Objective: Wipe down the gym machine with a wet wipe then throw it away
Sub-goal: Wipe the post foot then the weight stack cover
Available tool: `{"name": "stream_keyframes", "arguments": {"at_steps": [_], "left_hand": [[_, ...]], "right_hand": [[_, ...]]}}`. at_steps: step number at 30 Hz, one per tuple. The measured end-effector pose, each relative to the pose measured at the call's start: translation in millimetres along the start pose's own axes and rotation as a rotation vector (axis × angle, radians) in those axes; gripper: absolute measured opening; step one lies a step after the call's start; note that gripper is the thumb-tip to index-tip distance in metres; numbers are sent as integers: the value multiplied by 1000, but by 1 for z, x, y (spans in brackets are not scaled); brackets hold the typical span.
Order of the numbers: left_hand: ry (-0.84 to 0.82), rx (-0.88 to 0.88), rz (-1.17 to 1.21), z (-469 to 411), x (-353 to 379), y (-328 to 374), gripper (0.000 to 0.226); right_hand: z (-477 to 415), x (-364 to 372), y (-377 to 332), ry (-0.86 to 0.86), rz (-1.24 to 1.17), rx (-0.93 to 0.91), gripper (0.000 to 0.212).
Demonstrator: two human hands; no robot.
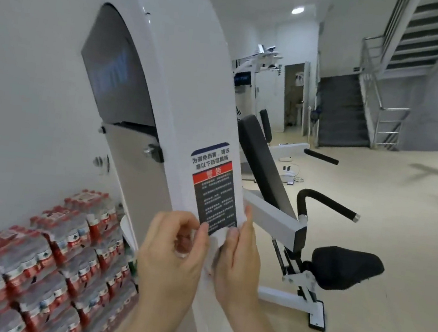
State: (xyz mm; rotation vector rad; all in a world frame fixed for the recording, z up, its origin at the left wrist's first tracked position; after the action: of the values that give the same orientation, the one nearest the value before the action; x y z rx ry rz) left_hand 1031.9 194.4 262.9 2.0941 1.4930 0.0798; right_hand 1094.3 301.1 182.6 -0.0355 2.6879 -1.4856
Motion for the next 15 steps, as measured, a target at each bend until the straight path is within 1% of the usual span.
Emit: {"name": "stream_keyframes", "arguments": {"at_steps": [2,4,6,8,10,11,13,15], "left_hand": [[25,-150,116,4,0,-9,32],[37,-340,303,3,2,-20,34],[33,-460,483,1,1,-29,26],[14,-535,624,-2,-1,-32,14],[17,-554,644,-6,-4,-36,11],[30,-541,618,-8,-6,-36,12],[76,-474,595,-19,-12,-29,20],[109,-419,574,-31,-15,-19,23]], "right_hand": [[-8,-1,-23,21,22,-19,71],[-28,-2,-65,70,51,-121,77],[-53,0,-109,128,104,-225,79],[-72,3,-140,190,169,-300,77],[-75,8,-152,207,208,-362,75],[-67,10,-148,185,230,-387,76],[-45,14,-130,120,282,-461,79],[-33,14,-115,107,320,-504,83]]}}
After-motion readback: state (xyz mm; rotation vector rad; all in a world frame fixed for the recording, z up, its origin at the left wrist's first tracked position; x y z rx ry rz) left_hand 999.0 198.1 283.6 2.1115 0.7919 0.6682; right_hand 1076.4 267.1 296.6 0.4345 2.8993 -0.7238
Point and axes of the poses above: each hand's wrist, its own z-axis away from the middle knuckle, its own x-axis out of the palm, y = z × x, the point moved 5 cm from there along -z, towards the middle knuckle, and after that the axes turned 5 degrees about x, right-handed, at the moved point
